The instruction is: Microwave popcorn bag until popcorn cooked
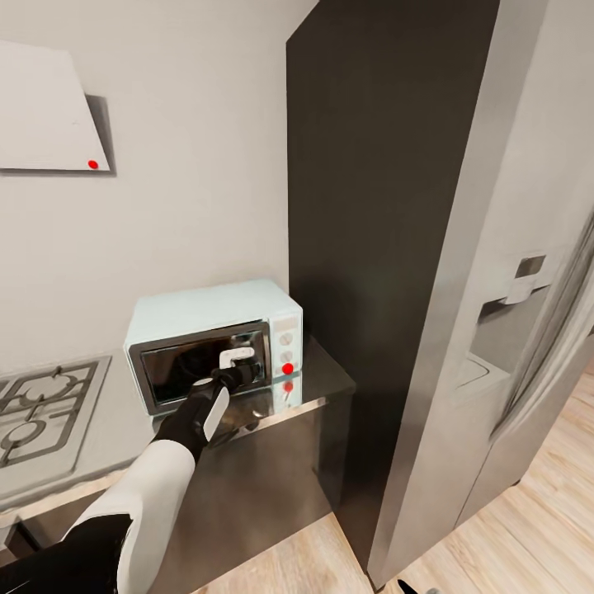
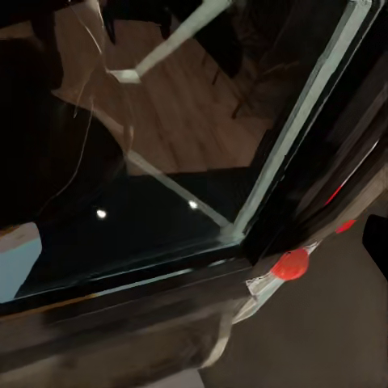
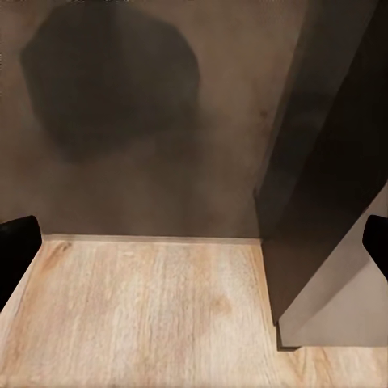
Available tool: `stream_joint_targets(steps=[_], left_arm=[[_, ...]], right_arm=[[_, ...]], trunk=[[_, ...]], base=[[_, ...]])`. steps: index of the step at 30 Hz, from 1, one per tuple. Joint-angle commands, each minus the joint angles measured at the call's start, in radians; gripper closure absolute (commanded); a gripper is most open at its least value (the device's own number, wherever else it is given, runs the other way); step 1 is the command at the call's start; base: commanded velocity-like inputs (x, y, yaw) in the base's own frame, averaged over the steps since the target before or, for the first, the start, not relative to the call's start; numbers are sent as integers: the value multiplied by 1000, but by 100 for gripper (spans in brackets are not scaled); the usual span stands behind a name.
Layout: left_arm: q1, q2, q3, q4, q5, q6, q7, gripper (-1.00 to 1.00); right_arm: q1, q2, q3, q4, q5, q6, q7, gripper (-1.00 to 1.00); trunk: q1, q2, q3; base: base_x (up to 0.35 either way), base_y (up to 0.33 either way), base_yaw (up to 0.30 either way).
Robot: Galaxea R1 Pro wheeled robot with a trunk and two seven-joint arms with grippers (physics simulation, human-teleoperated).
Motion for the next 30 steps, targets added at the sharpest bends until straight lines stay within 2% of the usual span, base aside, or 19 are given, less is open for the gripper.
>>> stream_joint_targets(steps=[1, 20, 30], left_arm=[[0, -1, 4, -2, 1, 6, 0, -100], [0, -1, 4, -4, 1, 4, 0, -100], [0, -1, 4, -4, 1, 4, 0, -100]], right_arm=[[-1, -1, 3, -1, -10, -4, -5, -100], [-1, -1, 4, -1, -10, -5, -5, -100], [-1, -1, 4, -1, -11, -5, -5, -100]], trunk=[[0, -1, -1], [0, -1, -1], [0, -1, -1]], base=[[150, 0, 0], [63, 0, 0], [-299, 0, 0]])
